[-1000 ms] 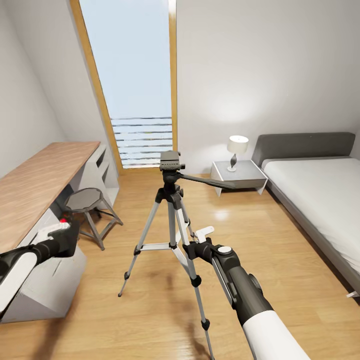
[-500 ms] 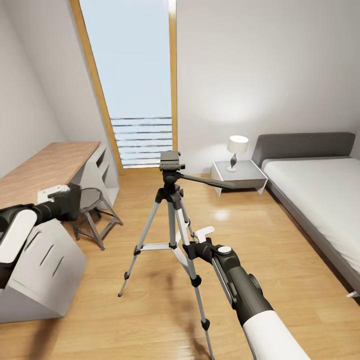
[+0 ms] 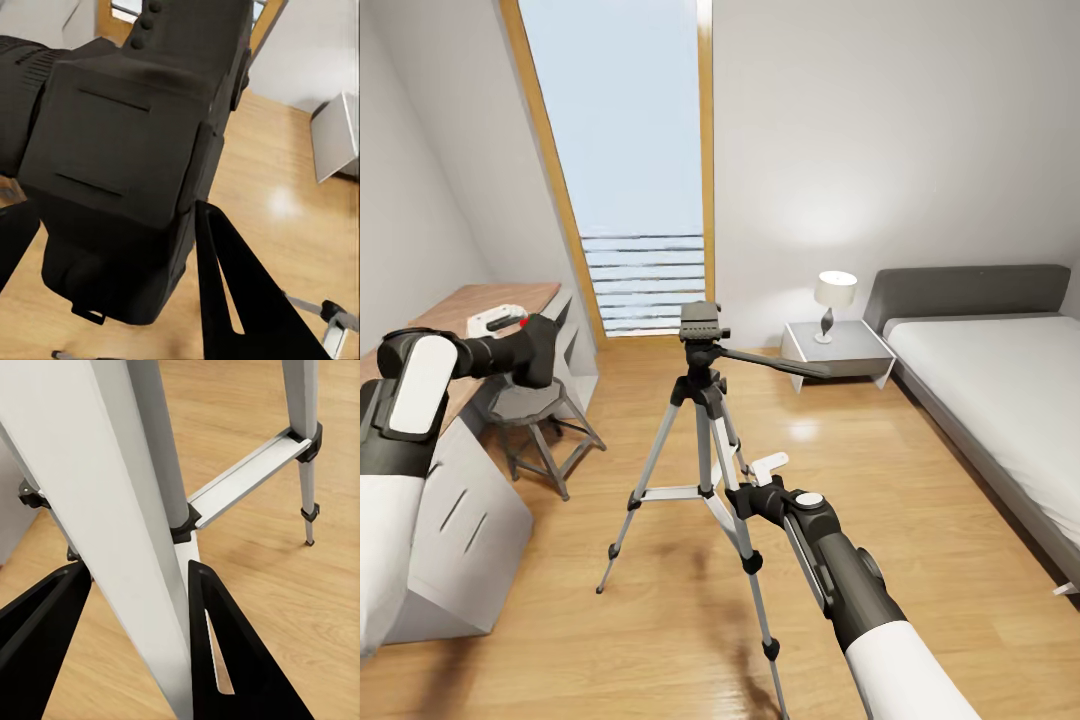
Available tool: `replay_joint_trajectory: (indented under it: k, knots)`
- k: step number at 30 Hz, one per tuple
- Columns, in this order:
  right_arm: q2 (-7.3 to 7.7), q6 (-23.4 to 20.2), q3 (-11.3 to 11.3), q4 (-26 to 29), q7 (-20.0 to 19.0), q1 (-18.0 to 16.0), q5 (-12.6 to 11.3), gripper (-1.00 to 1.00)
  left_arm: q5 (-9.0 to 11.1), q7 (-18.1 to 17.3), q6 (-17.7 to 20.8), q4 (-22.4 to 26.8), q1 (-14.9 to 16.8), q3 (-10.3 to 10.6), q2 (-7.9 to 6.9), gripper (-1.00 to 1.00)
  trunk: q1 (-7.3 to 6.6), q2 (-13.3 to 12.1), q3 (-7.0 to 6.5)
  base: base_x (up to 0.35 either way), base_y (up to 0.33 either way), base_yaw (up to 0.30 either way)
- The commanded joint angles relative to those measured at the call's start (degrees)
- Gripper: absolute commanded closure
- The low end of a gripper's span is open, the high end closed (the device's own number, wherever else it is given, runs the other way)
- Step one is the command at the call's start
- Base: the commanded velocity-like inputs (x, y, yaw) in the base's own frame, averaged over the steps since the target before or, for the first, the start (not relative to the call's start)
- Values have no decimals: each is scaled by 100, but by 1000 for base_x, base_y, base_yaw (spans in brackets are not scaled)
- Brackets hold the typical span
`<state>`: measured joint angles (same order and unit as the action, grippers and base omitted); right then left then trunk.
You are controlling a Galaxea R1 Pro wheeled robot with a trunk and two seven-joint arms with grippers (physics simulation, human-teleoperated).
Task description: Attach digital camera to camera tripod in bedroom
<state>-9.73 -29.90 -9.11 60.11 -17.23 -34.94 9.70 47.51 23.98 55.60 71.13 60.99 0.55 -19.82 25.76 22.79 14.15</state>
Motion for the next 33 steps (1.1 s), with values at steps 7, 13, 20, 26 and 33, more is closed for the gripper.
replay_joint_trajectory:
  k: [7,13,20,26,33]
  knots:
    - [-3,-18,5,9,-43,-4,50,100,-189,54,56,-618,650,21,421,100,3,13,12,0,0,0]
    - [-3,-17,5,9,-43,-4,50,100,-537,47,64,-1088,1138,23,765,100,3,13,12,0,0,0]
    - [-3,-16,5,9,-43,-4,48,100,-943,39,65,-1497,1632,24,1236,100,3,13,12,0,0,0]
    - [-3,-16,5,9,-43,-4,46,100,-1083,27,65,-1589,1927,24,1444,100,3,13,12,0,0,0]
    - [-3,-16,5,9,-43,-4,46,100,-1108,3,71,-1580,2158,24,1514,100,3,13,12,0,0,0]
